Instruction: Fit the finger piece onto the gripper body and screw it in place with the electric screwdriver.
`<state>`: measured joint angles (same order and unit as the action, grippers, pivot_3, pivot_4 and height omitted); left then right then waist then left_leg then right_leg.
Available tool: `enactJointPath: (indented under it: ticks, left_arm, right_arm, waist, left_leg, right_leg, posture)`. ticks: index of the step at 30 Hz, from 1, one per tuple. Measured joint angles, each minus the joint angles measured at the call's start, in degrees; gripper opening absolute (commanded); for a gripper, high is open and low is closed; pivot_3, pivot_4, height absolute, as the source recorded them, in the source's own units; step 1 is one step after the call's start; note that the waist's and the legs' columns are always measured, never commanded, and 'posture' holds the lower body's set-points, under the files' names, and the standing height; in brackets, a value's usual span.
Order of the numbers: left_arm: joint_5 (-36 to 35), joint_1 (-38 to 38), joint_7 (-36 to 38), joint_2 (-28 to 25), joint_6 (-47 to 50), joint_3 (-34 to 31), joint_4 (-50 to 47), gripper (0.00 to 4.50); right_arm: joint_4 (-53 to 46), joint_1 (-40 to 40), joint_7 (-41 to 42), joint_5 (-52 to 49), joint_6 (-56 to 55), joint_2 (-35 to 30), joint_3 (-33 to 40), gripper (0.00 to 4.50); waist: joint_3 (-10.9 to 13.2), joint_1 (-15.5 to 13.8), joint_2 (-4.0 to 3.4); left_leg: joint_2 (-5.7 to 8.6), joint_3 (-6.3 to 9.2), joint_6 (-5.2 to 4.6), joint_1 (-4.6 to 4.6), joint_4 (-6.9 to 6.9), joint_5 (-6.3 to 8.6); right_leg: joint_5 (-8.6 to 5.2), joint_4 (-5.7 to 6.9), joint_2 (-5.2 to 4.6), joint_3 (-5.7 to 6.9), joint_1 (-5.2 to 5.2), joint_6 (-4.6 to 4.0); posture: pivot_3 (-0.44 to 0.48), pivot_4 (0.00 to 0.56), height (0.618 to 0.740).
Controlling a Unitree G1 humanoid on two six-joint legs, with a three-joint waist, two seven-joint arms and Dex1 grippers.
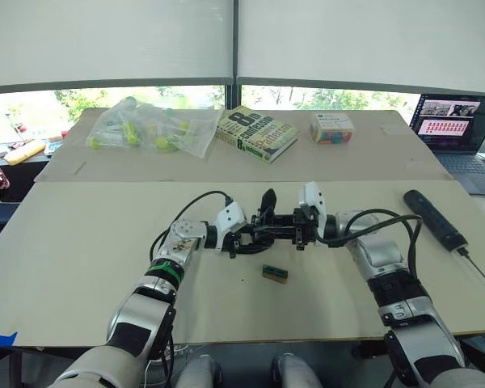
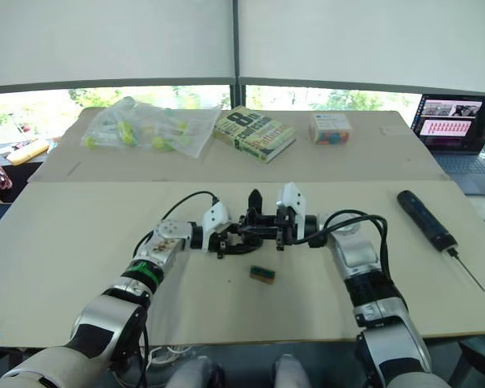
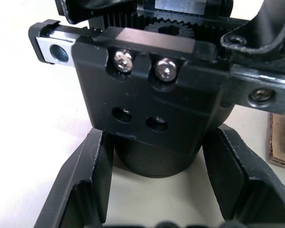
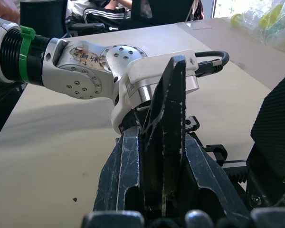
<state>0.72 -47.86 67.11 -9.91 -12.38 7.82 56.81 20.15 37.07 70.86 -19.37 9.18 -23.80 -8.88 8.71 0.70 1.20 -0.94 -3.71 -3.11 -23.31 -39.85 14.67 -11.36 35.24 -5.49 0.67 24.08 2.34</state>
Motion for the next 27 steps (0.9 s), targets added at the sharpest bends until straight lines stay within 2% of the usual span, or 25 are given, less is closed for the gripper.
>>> enactJointPath:
  ticks: [9, 10, 13, 15, 19, 26, 27]
  left_arm:
    - [-0.2, 0.0, 0.0, 0.0, 0.0, 0.1, 0.0, 2.25]
    - [-0.4, 0.1, 0.1, 0.0, 0.0, 0.1, 0.0, 2.25]
    - [-0.6, 0.4, 1.4, 0.0, -0.1, 0.3, -0.4, 2.25]
    - [-0.6, 0.5, 1.6, -0.2, 0.1, 0.3, -0.7, 2.25]
    - [-0.6, 0.5, 1.6, -0.2, 0.2, 0.3, -0.7, 2.25]
    - [-0.6, 0.6, 1.4, -0.2, 0.2, 0.3, -0.8, 2.25]
    - [-0.7, 0.6, 1.2, -0.1, 0.3, 0.2, -0.9, 2.75]
  right_arm:
    - [-0.7, 0.0, -0.1, 0.0, 0.0, 0.2, 0.1, 0.45]
    - [-0.8, -0.1, -0.1, 0.0, -0.1, 0.4, 0.4, 1.48]
    - [-0.8, -1.9, -0.6, -0.2, -0.1, 1.5, 0.9, 2.35]
    - [-2.6, -3.1, 0.1, -1.6, -0.7, 2.2, 1.2, 3.19]
    - [-6.1, -3.4, 0.0, -2.3, -2.8, 2.6, 2.7, 4.46]
    - [-6.6, -4.0, 0.0, -2.5, -3.0, 1.8, 4.2, 4.46]
    - [-7.7, -4.2, 0.0, -3.0, -2.9, 1.5, 4.4, 4.49]
  waist:
    - [0.0, 0.0, 0.00]
    - [0.0, 0.0, 0.00]
    - [0.0, -0.1, 0.00]
    - [0.0, -0.1, 0.00]
    - [0.0, -0.2, 0.00]
    - [0.0, -0.2, 0.00]
    - [0.0, -0.2, 0.00]
  left_leg:
    - [0.00, 0.00, 0.00, 0.00, 0.00, 0.00]
    - [0.00, 0.00, 0.00, -0.01, 0.00, 0.00]
    - [0.01, 0.00, 0.00, -0.12, 0.00, 0.00]
    - [0.02, 0.00, 0.00, -0.18, 0.00, 0.00]
    - [0.04, 0.00, 0.00, -0.17, -0.02, 0.00]
    - [0.03, 0.00, 0.00, -0.16, -0.01, 0.00]
    - [0.03, 0.00, 0.00, -0.17, -0.01, 0.00]
  right_leg:
    - [0.00, 0.00, 0.00, 0.00, 0.00, 0.00]
    - [0.00, 0.00, 0.00, 0.00, 0.01, 0.00]
    - [0.00, -0.01, 0.00, 0.02, 0.10, 0.00]
    - [0.00, -0.04, -0.02, 0.00, 0.14, 0.00]
    - [0.00, -0.06, -0.05, 0.02, 0.11, 0.00]
    - [0.00, -0.05, -0.04, 0.02, 0.11, 0.00]
    - [0.00, -0.05, -0.05, 0.02, 0.11, 0.00]
  posture:
    - [0.000, 0.150, 0.740]
    - [0.000, 0.150, 0.740]
    - [0.000, 0.150, 0.740]
    - [0.000, 0.150, 0.740]
    - [0.000, 0.150, 0.740]
    - [0.000, 0.150, 0.740]
    - [0.000, 0.150, 0.740]
